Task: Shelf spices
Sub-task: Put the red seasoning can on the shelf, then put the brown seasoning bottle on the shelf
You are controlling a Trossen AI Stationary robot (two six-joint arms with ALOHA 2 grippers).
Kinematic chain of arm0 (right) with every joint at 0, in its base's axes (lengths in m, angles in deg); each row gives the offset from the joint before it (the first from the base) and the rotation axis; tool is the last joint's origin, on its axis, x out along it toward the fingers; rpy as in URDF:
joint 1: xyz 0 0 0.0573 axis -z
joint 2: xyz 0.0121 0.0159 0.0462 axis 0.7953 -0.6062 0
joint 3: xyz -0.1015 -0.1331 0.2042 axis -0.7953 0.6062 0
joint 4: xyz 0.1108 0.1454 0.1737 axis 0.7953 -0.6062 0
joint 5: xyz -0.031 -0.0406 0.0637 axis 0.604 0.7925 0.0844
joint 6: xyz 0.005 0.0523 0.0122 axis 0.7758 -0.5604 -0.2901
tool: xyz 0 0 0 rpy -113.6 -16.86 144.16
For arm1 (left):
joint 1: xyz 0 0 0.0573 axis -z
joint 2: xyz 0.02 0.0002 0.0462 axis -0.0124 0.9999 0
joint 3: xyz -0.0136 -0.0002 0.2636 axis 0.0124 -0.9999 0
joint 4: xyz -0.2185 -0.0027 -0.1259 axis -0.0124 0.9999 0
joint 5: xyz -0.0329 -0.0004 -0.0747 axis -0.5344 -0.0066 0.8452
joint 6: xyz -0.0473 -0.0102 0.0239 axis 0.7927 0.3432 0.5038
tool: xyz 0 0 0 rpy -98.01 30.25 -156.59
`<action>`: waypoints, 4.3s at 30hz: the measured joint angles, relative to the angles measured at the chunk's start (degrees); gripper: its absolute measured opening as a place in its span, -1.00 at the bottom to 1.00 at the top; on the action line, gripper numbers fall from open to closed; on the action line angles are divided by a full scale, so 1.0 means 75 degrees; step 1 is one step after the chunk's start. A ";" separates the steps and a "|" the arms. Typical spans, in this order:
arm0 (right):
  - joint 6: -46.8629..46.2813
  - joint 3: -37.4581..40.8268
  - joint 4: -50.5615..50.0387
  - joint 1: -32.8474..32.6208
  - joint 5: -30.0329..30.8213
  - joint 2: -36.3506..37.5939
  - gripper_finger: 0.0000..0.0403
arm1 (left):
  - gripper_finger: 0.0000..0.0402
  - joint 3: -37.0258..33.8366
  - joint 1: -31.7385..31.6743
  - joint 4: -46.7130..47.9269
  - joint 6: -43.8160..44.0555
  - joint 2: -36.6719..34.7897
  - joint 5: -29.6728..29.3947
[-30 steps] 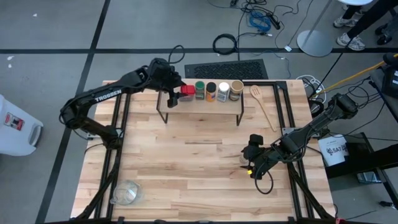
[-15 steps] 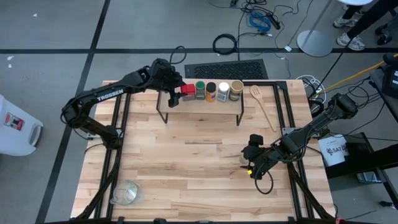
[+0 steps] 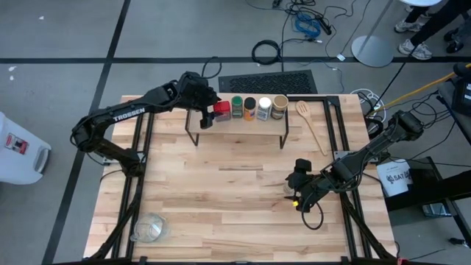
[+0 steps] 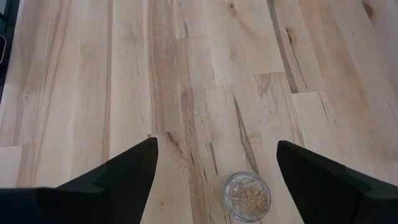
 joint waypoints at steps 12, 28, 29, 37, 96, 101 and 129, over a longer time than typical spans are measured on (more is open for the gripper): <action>-0.0029 -0.0001 -0.0003 -0.0001 -0.0013 0.0000 0.57 | 0.45 0.0312 0.0449 0.0666 0.0567 -0.1220 -0.0686; 0.0012 0.0001 0.0000 0.0002 -0.0013 0.0000 0.57 | 0.08 -0.1055 0.1124 0.0953 0.1434 -0.1198 -0.1308; 0.0009 0.0000 0.0000 0.0000 -0.0013 0.0000 0.57 | 0.04 -0.1102 0.1124 0.0826 0.1434 -0.1166 -0.1308; 0.0012 0.0000 0.0000 0.0000 -0.0013 0.0000 0.57 | -0.19 -0.1125 0.1124 0.0396 0.1434 -0.0821 -0.1467; -0.1865 0.0796 -0.0171 -0.0016 -0.0362 -0.1091 0.57 | -0.33 -0.1043 0.5353 -0.0902 0.3826 -0.0917 -0.1722; -0.1869 0.1185 0.0374 0.0097 -0.0358 -0.1128 0.57 | -0.33 -0.1043 0.5416 -0.0902 0.3826 -0.0917 -0.1767; -0.1662 0.1639 0.1388 0.0555 -0.0395 -0.1092 -0.18 | -0.33 -0.1046 0.5411 -0.1705 0.3382 0.0631 -0.1853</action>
